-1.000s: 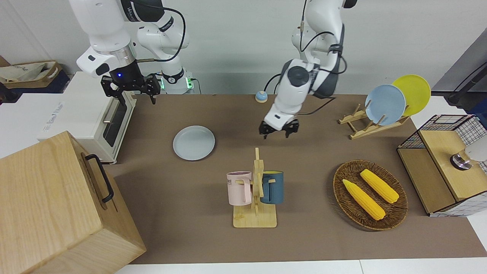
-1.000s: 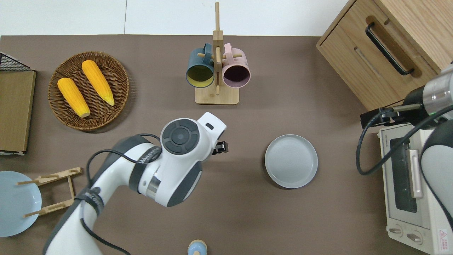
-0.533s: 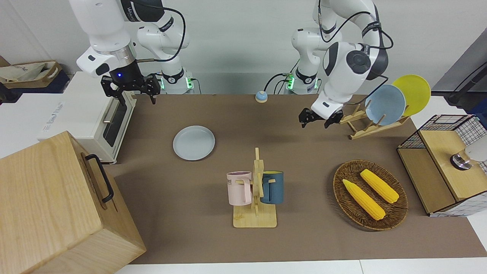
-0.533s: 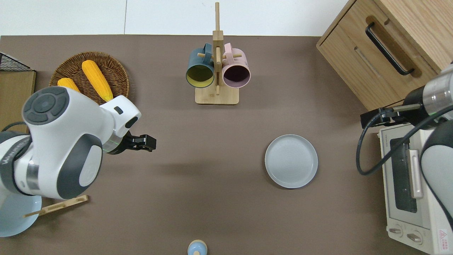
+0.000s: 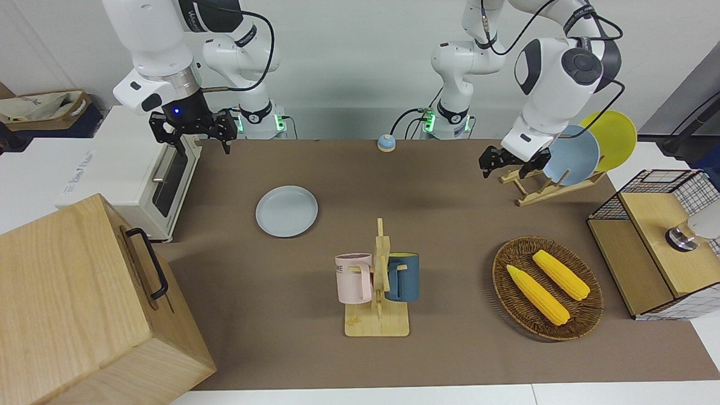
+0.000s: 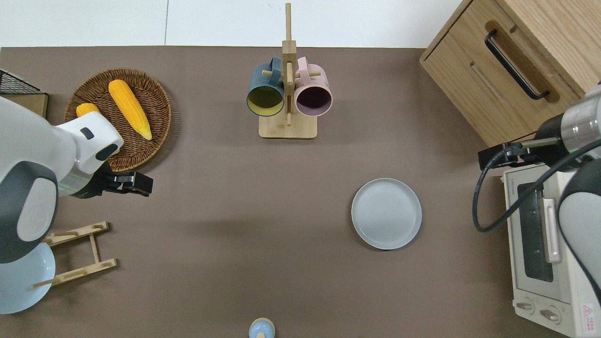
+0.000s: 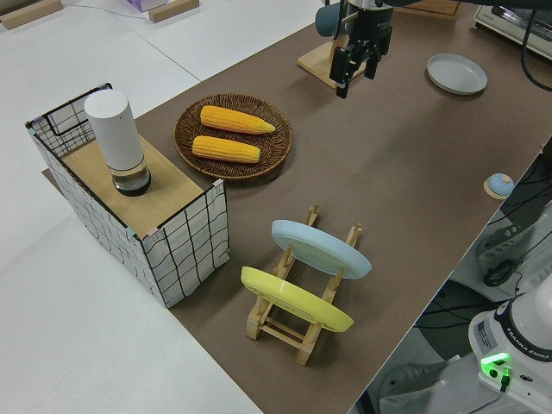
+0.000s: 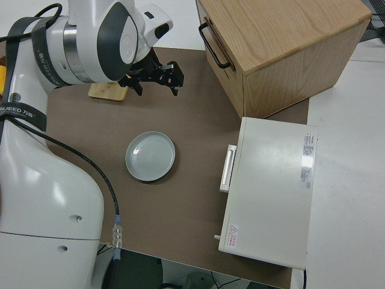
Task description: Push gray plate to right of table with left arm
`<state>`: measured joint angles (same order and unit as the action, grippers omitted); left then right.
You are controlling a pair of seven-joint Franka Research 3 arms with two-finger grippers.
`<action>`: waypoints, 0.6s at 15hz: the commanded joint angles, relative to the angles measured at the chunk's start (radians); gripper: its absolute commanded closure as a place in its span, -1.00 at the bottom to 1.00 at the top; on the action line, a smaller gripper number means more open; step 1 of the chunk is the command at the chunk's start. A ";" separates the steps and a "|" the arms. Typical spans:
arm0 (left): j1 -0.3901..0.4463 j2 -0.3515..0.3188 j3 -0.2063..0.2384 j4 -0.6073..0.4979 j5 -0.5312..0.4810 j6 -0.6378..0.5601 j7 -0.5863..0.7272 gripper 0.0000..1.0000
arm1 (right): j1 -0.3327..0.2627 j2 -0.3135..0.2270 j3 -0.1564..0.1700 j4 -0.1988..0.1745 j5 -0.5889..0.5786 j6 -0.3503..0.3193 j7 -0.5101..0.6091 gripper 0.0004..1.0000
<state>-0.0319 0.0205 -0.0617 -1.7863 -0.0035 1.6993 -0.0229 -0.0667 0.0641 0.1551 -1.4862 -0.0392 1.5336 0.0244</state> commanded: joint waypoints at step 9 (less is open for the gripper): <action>0.003 -0.007 0.043 0.143 0.008 -0.089 0.026 -0.99 | -0.001 -0.006 0.000 0.001 0.007 -0.010 0.005 -0.97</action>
<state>-0.0314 0.0090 -0.0163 -1.6619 -0.0015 1.6284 -0.0020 -0.0667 0.0641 0.1551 -1.4862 -0.0392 1.5336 0.0244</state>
